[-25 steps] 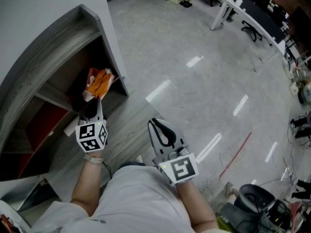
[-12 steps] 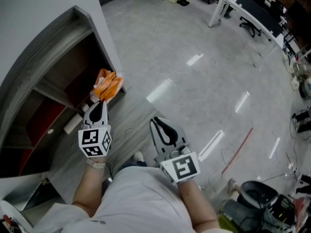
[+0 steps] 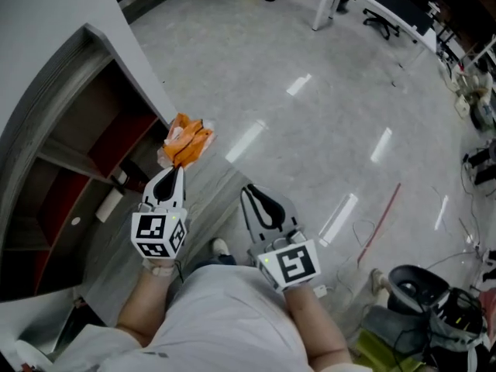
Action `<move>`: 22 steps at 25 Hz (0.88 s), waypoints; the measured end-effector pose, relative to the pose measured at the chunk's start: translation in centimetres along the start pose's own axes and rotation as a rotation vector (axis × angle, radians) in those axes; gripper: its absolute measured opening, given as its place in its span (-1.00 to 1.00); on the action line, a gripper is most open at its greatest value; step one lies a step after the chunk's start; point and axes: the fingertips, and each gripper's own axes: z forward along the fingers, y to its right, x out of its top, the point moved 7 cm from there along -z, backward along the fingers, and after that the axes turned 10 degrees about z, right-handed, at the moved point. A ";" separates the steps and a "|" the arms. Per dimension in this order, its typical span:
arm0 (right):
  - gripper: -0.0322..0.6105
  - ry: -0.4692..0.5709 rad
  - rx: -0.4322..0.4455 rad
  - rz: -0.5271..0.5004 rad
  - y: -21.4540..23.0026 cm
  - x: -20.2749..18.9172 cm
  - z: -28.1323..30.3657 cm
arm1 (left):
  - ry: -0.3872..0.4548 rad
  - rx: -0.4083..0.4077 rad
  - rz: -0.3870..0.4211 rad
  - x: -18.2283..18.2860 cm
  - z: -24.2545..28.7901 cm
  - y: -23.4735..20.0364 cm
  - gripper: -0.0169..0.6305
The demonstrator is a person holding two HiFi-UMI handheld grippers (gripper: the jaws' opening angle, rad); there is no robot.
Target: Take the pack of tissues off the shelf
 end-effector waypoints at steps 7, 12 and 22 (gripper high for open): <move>-0.78 0.041 -0.087 0.009 2.5 1.5 -2.8 | 0.049 -0.162 0.022 3.1 1.1 5.1 -0.90; -0.78 0.002 -0.146 -0.012 4.7 2.2 -6.0 | 0.110 -0.282 0.005 5.5 1.2 9.0 -0.90; -0.78 -0.032 -0.197 0.024 4.9 1.8 -5.6 | 0.164 -0.417 0.006 6.4 1.0 9.1 -0.90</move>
